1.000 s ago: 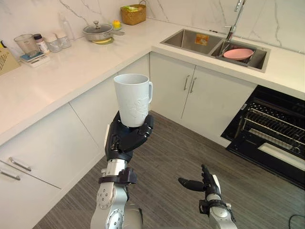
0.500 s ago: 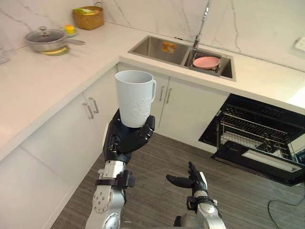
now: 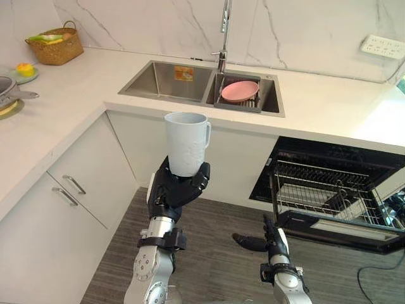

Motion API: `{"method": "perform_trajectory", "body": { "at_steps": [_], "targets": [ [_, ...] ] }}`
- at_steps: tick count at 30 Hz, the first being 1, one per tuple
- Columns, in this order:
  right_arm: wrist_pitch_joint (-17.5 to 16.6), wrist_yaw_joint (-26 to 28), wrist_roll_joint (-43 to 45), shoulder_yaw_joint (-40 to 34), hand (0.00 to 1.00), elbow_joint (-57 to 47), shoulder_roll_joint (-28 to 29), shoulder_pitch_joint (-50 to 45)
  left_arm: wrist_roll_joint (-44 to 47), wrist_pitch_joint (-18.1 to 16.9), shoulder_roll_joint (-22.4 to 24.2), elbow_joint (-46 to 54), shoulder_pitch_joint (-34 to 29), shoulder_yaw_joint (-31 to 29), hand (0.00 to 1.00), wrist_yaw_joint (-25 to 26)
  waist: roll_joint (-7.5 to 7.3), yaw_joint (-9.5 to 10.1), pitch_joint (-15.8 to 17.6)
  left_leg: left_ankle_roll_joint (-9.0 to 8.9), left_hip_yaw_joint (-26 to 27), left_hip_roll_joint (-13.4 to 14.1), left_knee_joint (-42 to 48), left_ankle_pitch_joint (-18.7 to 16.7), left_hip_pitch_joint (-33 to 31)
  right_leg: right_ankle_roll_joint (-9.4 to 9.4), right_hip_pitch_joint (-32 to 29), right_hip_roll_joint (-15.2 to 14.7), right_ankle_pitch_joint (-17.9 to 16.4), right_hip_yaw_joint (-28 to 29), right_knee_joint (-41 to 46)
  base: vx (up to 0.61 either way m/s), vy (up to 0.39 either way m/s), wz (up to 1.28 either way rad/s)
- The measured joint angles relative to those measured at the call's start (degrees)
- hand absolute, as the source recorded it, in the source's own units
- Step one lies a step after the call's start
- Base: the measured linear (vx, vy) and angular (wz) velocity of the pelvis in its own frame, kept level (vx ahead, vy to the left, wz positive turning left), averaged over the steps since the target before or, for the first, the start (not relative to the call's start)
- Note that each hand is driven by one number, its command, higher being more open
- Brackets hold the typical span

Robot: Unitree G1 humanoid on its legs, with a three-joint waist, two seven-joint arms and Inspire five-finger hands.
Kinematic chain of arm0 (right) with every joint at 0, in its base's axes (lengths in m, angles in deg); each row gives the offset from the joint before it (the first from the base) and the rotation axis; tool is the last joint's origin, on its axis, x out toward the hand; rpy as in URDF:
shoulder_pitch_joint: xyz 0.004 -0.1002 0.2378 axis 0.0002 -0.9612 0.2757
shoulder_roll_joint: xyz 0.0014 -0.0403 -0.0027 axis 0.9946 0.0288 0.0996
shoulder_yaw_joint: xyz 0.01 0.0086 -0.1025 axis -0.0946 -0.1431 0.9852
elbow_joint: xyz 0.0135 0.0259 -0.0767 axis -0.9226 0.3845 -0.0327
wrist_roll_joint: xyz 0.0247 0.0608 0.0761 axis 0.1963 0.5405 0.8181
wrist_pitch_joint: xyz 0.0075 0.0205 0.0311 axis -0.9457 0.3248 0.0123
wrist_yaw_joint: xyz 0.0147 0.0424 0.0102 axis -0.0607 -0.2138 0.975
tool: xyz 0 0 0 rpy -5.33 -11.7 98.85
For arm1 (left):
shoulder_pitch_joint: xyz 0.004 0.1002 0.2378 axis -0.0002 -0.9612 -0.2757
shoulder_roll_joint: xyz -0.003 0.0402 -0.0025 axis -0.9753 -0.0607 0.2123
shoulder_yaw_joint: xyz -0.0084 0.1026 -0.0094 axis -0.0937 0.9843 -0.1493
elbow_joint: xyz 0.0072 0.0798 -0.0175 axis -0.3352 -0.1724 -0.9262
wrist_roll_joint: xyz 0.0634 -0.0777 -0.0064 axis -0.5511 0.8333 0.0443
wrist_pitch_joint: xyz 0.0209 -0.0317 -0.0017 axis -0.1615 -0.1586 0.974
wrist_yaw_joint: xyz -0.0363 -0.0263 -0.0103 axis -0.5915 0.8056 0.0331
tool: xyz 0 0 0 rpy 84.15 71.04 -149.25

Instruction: Walk over to the sink, pick up the cup, carry it to the dishwasher, place the cup inside the dishwasher, then close the dishwasher door

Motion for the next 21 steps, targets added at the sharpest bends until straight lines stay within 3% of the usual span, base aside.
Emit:
{"method": "perform_trajectory", "body": {
  "at_steps": [1, 2, 3, 5, 8, 11, 12, 13, 14, 16, 18, 19, 20, 21],
  "targets": [
    [0.0, 0.0, 0.0, 0.0, 1.0, 0.5, 0.0, 0.2, 0.0, 0.0, 0.0, 0.0, -0.2, -0.1, 0.0, 0.0, 0.13, 0.0, 0.0, -0.33, -1.9, -1.4, -4.1, 1.0, 0.1, 0.94, -0.1, -0.3, -0.4, 0.6, 0.3, 0.22, 0.31, -0.34],
    [-0.2, 0.0, 0.0, 0.1, 1.0, 1.5, -0.3, 0.6, 0.0, -0.1, -0.1, -0.1, -0.4, -0.3, 0.0, 0.0, 0.45, 0.14, -0.1, 0.2, -3.2, -2.7, -6.7, 5.2, 0.9, 1.8, -0.2, -0.7, -0.9, 1.5, 0.9, 0.2, 0.275, -0.49],
    [-0.1, 0.0, 0.0, 0.4, 1.0, 3.8, 0.8, 1.0, 0.0, -0.2, -1.1, -0.5, -0.8, -0.9, 0.0, 0.5, -1.04, 0.2, -0.5, 2.07, -1.8, -4.6, -9.4, 8.2, 3.3, 3.58, 0.0, -2.5, -0.9, 3.9, 1.1, 0.17, 0.201, -0.43],
    [-0.1, 0.1, 0.0, 0.4, 1.0, 3.7, 2.0, 1.3, 0.0, -0.6, -1.5, -0.5, -0.7, -1.1, 0.0, 0.8, -2.23, 0.39, -0.5, 2.85, 1.1, -5.2, -8.5, 6.8, 3.2, 4.95, -0.9, -3.9, -0.9, 6.3, 0.9, 0.25, 0.236, -0.57],
    [-0.1, 0.2, -0.1, 0.4, 1.0, 2.4, 2.5, 1.3, 0.0, -0.6, -1.6, -0.5, -0.8, -0.3, 0.0, 0.9, -2.37, 0.48, -0.5, 4.01, 5.1, -5.4, -7.8, 4.1, 4.6, 6.46, -2.3, -5.2, -1.9, 9.6, 4.2, 0.18, 0.223, -0.72],
    [-0.1, 0.2, -0.2, 0.3, 1.0, 1.6, 2.8, 1.2, 0.0, -0.6, -2.5, -0.4, -0.7, 1.3, 0.0, 0.9, -2.68, 0.03, -0.3, 5.31, 9.7, -5.5, -9.3, 2.0, 9.4, 7.61, -8.3, -7.3, -2.8, 9.0, 19.1, 0.11, 0.163, -0.69],
    [-0.1, 0.2, -0.5, 0.3, 1.0, 1.6, 3.2, 1.1, -0.1, -0.6, -3.4, -0.2, -0.7, 1.9, 0.0, 0.9, -3.31, -0.23, 0.1, 6.09, 11.2, -5.9, -10.3, 1.3, 12.1, 7.64, -10.4, -9.4, -2.4, 6.1, 25.9, 0.13, 0.084, -0.5],
    [-0.1, 0.3, -0.6, 0.4, 1.0, 1.6, 3.6, 1.0, -0.1, -0.6, -4.2, 0.3, -0.8, 2.4, 0.0, 0.8, -3.37, -0.74, 0.3, 7.39, 12.2, -6.0, -10.8, 0.4, 14.1, 6.83, -11.8, -11.0, -3.0, 3.3, 30.5, 0.13, 0.063, -0.46],
    [-0.1, 0.4, -0.6, 0.5, 1.0, 1.6, 3.8, 1.0, -0.2, -0.6, -4.2, 0.5, -0.9, 2.4, 0.0, 0.8, -3.63, -0.88, 0.1, 7.5, 12.6, -6.0, -11.1, 0.0, 14.9, 6.02, -12.4, -11.7, -3.6, 2.0, 31.7, 0.2, 0.01, -0.38],
    [-0.1, 0.6, -0.7, 1.6, 1.0, 1.6, 4.1, 1.7, -0.2, -1.1, -4.2, 0.6, -0.8, 2.3, 0.0, 0.8, -3.94, -1.8, -0.2, 6.65, 14.1, -4.7, -12.1, -1.0, 16.5, 4.68, -15.1, -12.7, -6.0, -3.8, 31.4, 0.21, -0.039, -0.37],
    [-0.1, 0.8, -1.1, 3.2, 1.0, 2.3, 3.7, 3.1, -0.1, -1.2, -4.3, 0.4, -0.8, 2.0, 0.0, 0.8, -3.91, -1.85, -0.2, 5.36, 16.3, -3.5, -13.6, -1.0, 17.7, 4.45, -17.3, -12.3, -5.9, -8.8, 25.9, 0.28, -0.103, -0.55],
    [-0.1, 0.9, -1.1, 4.1, 1.0, 2.8, 3.7, 4.1, -0.1, -1.2, -4.4, 0.0, -0.6, 1.7, 0.0, 0.9, -4.31, -2.08, -0.3, 4.78, 16.8, -3.2, -13.7, -1.3, 18.0, 3.73, -17.8, -10.9, -3.5, -12.0, 18.3, 0.29, -0.116, -0.53],
    [-0.1, 0.9, -1.1, 4.5, 1.0, 3.1, 3.6, 4.6, -0.1, -1.2, -4.6, -0.4, -0.4, 1.6, 0.0, 0.9, -5.03, -2.42, -0.6, 4.28, 16.5, -3.5, -13.5, -1.6, 18.2, 0.85, -17.6, -10.1, 1.9, -12.1, 14.8, 0.35, -0.105, -0.37],
    [0.0, 1.0, -1.2, 4.8, 1.0, 4.6, 2.2, 5.5, -0.1, -0.8, -3.7, -2.9, 0.2, 1.6, 0.0, 1.1, -2.38, -2.86, -0.6, 3.39, 15.2, -1.4, -13.4, -2.0, 19.0, 0.13, -15.0, -7.3, 2.5, -12.4, 11.9, 0.3, -0.066, -0.31]
  ]
}}
